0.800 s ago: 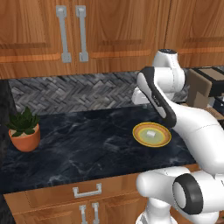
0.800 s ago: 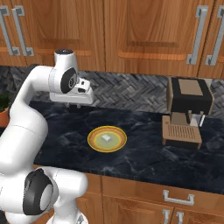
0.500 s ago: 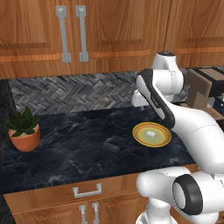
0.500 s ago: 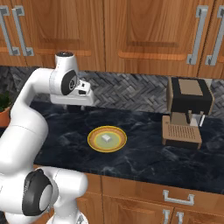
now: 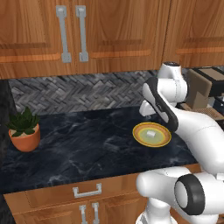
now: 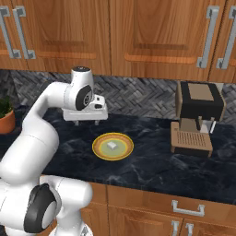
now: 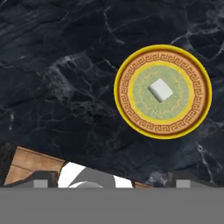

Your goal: Pick up the marshmallow and place it in the cup of hot chocolate on the dining counter.

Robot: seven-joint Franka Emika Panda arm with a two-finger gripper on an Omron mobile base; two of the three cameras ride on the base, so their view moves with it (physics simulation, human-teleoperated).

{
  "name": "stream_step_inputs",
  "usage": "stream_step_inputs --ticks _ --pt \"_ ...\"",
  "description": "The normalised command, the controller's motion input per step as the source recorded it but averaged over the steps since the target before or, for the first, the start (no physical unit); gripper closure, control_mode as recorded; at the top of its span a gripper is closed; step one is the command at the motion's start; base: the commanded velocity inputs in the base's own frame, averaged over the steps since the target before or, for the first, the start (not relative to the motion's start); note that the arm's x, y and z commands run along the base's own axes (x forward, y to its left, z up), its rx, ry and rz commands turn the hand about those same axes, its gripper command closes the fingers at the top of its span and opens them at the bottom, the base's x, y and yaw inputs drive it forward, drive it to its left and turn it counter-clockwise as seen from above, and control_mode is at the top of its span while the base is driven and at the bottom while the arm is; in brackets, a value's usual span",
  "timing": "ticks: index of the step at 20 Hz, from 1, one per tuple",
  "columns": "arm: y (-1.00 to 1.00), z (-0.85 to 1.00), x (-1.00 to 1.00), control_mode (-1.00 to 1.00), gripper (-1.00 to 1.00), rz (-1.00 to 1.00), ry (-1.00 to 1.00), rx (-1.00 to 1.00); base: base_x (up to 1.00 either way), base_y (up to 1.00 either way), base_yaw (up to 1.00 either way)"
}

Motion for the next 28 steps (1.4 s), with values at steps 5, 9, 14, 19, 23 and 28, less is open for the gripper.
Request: stream_step_inputs --ticks 5,9,14,19,23,28 --pt "-0.17 -0.55 0.11 -1.0 -1.0 0.21 0.0 0.0 0.0 0.0 0.0" --pt "-0.13 -0.33 0.05 -1.0 -1.0 0.13 0.04 -0.05 0.0 0.0 0.0" --pt "-0.04 -0.42 0.2 -1.0 -1.0 0.11 0.04 -0.11 0.0 0.0 0.0" --pt "-0.03 -0.41 0.26 -1.0 -1.0 0.08 0.01 -0.1 0.0 0.0 0.0" --pt "-0.13 -0.38 0.31 -1.0 -1.0 0.1 0.02 -0.02 0.0 0.0 0.0" --pt "-0.26 -0.27 0.29 -1.0 -1.0 0.12 0.04 0.0 0.0 0.0 0.0"
